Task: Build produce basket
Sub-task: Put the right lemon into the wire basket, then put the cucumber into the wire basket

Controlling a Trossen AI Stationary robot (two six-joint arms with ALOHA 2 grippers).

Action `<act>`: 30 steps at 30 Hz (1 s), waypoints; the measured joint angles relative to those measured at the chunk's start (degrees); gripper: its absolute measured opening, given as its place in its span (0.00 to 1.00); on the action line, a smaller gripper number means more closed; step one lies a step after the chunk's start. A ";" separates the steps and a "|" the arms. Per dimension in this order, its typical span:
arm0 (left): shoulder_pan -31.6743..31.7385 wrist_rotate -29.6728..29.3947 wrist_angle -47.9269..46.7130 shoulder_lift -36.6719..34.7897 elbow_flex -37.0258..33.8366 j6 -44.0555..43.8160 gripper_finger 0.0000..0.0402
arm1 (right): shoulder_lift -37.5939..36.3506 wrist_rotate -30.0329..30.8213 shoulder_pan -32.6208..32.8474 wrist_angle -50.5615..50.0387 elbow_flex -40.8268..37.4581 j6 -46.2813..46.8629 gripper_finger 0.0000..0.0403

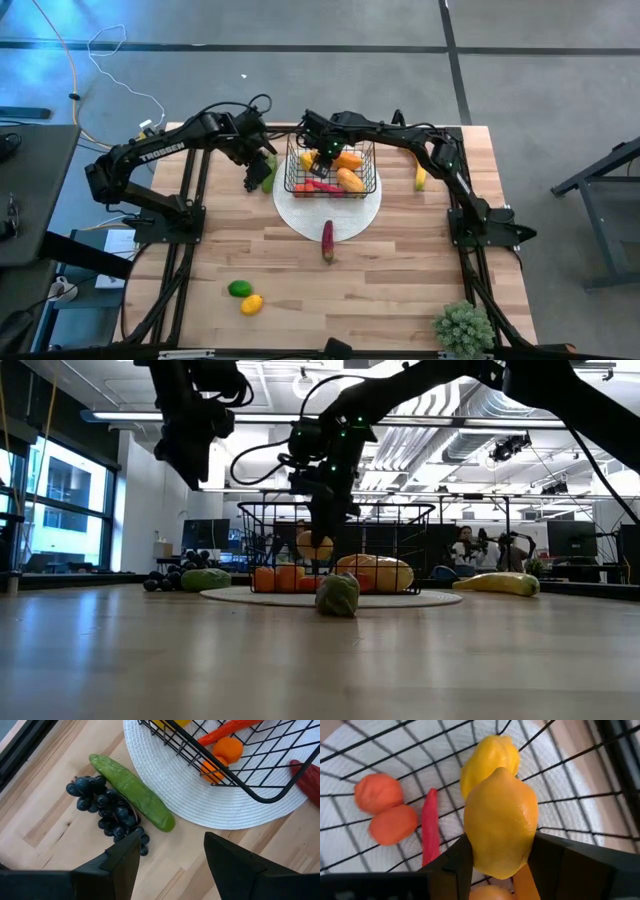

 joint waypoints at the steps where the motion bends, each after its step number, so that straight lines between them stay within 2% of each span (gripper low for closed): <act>1: 0.00 -0.01 0.00 0.00 0.00 0.00 0.52 | 0.00 0.63 0.12 0.33 0.00 0.00 0.34; 12: 0.02 -0.83 -0.14 0.00 0.00 -2.65 0.52 | 0.00 1.23 0.04 -0.10 0.00 0.00 0.55; 21: 0.04 -2.51 -3.69 0.00 -0.29 -12.75 0.52 | -2.59 -1.77 -1.56 -1.31 0.00 1.51 0.56; 27: -0.38 -1.93 -3.89 0.00 -4.30 -24.53 0.52 | -6.01 -1.78 -3.02 -1.48 0.00 1.30 0.56; 30: -0.96 -1.63 -2.44 0.00 -6.42 -27.71 0.52 | -7.05 -1.54 -4.04 -1.82 0.00 1.15 0.56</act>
